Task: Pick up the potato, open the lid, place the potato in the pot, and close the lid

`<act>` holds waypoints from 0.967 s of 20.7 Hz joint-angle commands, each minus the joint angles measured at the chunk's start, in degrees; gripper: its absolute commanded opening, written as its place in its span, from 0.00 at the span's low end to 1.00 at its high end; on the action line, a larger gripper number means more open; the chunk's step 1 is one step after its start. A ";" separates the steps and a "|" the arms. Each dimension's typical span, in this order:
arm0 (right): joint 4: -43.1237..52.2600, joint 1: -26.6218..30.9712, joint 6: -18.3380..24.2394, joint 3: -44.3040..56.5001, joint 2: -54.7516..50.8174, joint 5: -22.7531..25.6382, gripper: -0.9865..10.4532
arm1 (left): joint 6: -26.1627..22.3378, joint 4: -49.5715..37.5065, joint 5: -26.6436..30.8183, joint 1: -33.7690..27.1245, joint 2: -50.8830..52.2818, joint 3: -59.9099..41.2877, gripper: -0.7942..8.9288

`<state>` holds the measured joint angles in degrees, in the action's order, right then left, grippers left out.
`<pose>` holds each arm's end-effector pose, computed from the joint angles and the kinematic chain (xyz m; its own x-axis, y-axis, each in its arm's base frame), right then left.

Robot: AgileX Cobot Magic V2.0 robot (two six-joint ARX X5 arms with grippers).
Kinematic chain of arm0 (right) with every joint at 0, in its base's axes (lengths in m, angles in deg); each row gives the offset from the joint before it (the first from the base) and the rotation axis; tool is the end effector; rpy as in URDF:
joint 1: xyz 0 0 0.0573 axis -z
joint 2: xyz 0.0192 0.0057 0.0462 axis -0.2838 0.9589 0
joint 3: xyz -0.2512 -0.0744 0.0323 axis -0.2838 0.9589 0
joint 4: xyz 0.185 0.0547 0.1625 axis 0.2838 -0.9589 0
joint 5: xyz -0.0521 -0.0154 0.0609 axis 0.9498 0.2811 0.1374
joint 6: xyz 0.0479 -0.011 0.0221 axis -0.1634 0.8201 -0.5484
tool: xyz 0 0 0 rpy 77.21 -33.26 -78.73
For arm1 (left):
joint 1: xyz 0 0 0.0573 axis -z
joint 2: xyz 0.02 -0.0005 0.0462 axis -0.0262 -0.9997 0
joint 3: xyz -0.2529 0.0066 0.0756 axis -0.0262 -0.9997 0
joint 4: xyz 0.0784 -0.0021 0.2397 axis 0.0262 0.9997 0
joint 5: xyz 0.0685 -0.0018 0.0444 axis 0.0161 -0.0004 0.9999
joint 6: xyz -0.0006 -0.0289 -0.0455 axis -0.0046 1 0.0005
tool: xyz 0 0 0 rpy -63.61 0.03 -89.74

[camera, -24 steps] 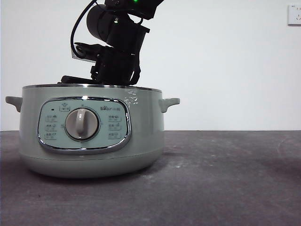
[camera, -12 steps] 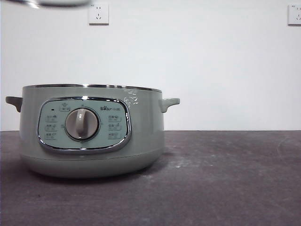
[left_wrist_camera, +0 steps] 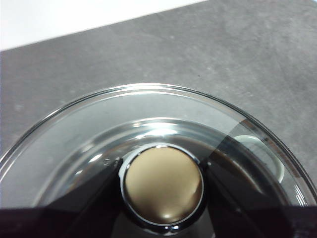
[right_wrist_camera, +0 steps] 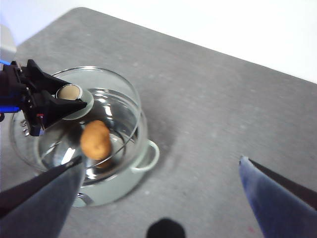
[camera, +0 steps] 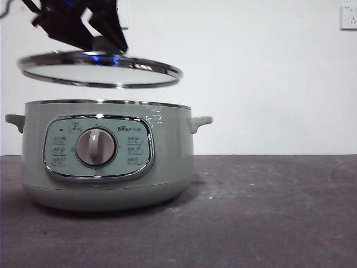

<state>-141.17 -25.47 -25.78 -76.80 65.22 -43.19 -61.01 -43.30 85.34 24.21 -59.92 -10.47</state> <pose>0.1366 0.1137 0.5024 0.7686 0.3842 -0.5115 -0.4815 0.8739 -0.0672 0.2661 -0.1298 0.3215 0.7725 -0.4280 -0.4691 0.4609 0.8861 -0.0496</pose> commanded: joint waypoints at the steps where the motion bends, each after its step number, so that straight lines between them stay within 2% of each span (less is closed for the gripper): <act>1: -1.20 -0.07 -1.22 0.09 -0.50 3.48 0.55 | 1.49 -3.89 -0.61 0.31 -0.87 0.70 0.07; 3: -2.32 -0.07 -1.49 0.09 -0.87 5.01 0.55 | 1.53 -4.33 -0.50 0.81 -2.14 0.70 0.07; 8: -3.78 -0.07 -1.60 0.09 -1.03 5.20 0.55 | 1.57 -3.45 -0.37 0.98 -4.68 0.70 0.07; 20: -3.80 -0.07 -1.60 0.09 -1.01 5.20 0.55 | 1.55 5.07 -0.24 1.29 -5.79 0.70 0.07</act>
<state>-145.23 -25.45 -26.81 -76.80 64.32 -38.16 -60.03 -39.06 85.39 25.37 -65.53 -9.69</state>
